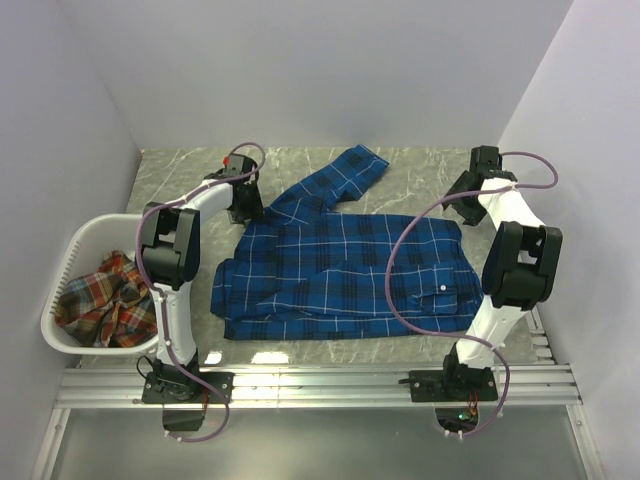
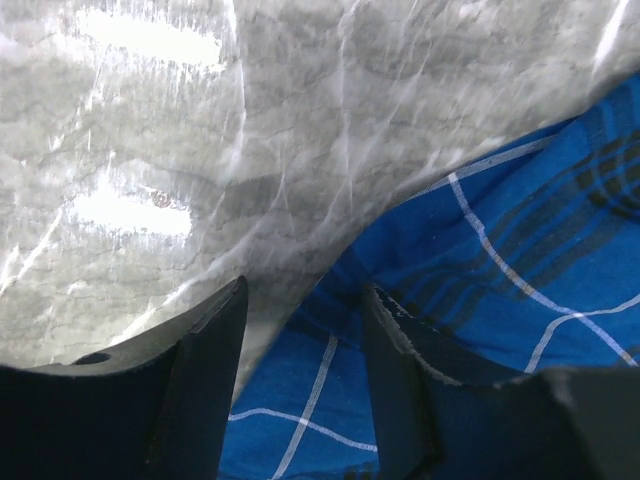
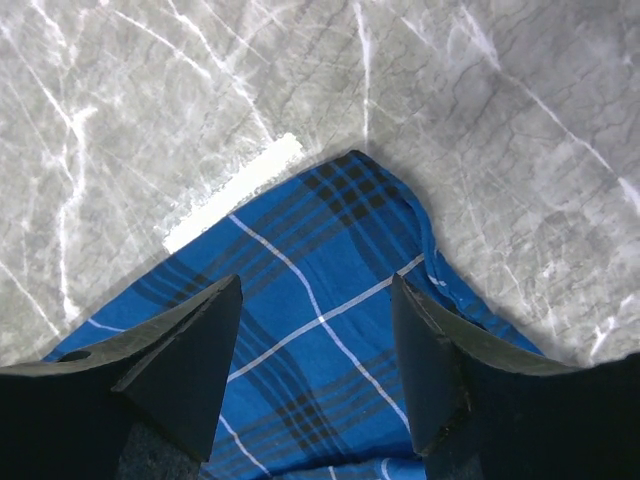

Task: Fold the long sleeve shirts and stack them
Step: Fold the shirt

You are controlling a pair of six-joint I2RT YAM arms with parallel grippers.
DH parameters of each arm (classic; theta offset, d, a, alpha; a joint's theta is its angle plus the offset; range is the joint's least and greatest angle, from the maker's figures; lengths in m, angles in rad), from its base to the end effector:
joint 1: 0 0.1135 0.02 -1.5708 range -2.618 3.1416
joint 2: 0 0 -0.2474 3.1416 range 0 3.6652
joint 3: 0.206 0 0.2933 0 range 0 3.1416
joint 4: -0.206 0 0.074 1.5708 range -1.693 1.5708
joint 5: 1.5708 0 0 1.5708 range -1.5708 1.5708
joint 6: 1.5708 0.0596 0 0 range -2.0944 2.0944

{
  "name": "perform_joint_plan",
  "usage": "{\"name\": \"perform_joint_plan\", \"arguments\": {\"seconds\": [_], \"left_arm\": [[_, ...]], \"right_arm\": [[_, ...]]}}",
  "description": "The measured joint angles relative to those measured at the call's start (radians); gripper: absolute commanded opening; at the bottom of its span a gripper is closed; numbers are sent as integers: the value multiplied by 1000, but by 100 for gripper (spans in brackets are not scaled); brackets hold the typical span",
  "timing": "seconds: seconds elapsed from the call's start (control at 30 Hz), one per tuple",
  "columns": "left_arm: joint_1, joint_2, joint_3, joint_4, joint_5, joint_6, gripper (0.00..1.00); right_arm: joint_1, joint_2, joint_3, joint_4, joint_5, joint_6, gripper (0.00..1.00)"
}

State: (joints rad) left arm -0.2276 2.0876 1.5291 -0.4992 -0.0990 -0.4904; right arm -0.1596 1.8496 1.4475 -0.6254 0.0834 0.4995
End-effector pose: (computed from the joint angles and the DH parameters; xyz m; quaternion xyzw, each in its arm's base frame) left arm 0.4718 -0.1032 0.1112 -0.1390 0.9561 -0.0442 0.2541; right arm 0.4383 -0.0756 0.1800 0.3221 0.9071 0.0058 0.2710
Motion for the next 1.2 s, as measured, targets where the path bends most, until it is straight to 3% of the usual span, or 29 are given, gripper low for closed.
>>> {"name": "perform_joint_plan", "arguments": {"seconds": [0.33,0.53,1.0,1.2], "left_arm": [[-2,4,-1,13,27,2,28],[-7,5,-3,16,29,8,4],[-50,5,-3,16,-27,26,1],[-53,5,-3,15,-39,26,1]], "right_arm": [[0,47,35,-4,43,-58,64],[0,138,108,-2,53,-151,61],[0,257,168,-35,1,-481,56],[-1,296,181,-42,-43,-547,48]]}}
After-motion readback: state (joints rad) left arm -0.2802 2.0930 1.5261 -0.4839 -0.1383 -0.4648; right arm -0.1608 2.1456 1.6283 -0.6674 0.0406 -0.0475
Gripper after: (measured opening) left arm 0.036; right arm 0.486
